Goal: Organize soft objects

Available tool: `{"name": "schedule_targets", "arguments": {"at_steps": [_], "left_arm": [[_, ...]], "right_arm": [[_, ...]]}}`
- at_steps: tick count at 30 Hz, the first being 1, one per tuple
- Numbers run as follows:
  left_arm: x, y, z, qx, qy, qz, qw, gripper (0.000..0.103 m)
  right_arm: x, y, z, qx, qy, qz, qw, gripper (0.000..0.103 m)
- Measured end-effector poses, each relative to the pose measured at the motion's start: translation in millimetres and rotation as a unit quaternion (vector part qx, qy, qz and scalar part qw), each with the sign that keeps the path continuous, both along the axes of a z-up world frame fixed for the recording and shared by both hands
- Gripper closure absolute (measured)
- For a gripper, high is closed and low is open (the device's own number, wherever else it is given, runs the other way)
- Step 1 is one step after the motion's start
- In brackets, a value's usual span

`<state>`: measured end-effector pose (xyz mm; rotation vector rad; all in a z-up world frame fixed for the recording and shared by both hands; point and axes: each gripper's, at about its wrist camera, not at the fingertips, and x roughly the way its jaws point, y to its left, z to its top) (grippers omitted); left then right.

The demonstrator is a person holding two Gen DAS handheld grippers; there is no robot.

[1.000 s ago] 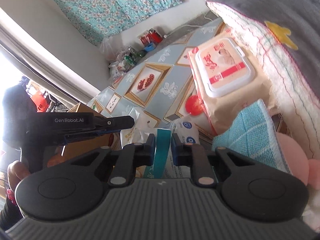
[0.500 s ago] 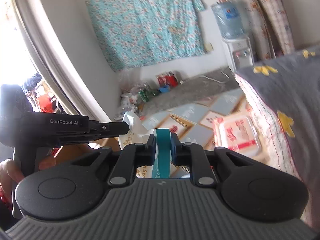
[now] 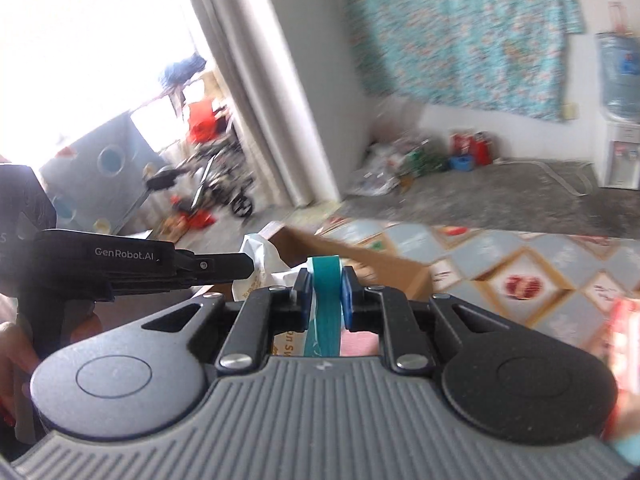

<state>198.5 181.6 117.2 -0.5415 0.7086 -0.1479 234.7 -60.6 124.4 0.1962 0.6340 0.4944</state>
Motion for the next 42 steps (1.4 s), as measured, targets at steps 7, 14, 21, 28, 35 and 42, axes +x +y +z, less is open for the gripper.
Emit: {"name": "schedule_targets", "arguments": {"at_steps": [7, 14, 21, 28, 35, 42], "left_arm": [[17.5, 74.7, -43.9, -0.009, 0.044, 0.111, 0.9929, 0.098], [62.3, 98.9, -80.8, 0.003, 0.085, 0.159, 0.9835, 0.098], [74.7, 103.9, -114.0, 0.009, 0.122, 0.182, 0.9757, 0.097], [83.0, 106.5, -131.8, 0.014, 0.142, 0.195, 0.9704, 0.096], [80.9, 108.3, -130.9, 0.015, 0.143, 0.192, 0.9709, 0.092], [72.0, 100.8, -121.0, 0.006, 0.129, 0.186, 0.974, 0.082]], "right_arm": [[82.2, 112.4, -21.9, -0.062, 0.039, 0.073, 0.995, 0.09], [171.0, 183.3, -56.7, -0.103, 0.066, 0.112, 0.986, 0.091], [234.9, 227.7, -94.7, -0.128, 0.05, 0.163, 0.977, 0.091], [266.2, 256.6, -127.3, -0.169, 0.033, 0.159, 0.972, 0.089], [254.1, 215.1, -110.3, -0.13, 0.03, 0.133, 0.982, 0.089], [217.3, 135.2, -69.2, -0.06, 0.034, 0.085, 0.994, 0.087]]}}
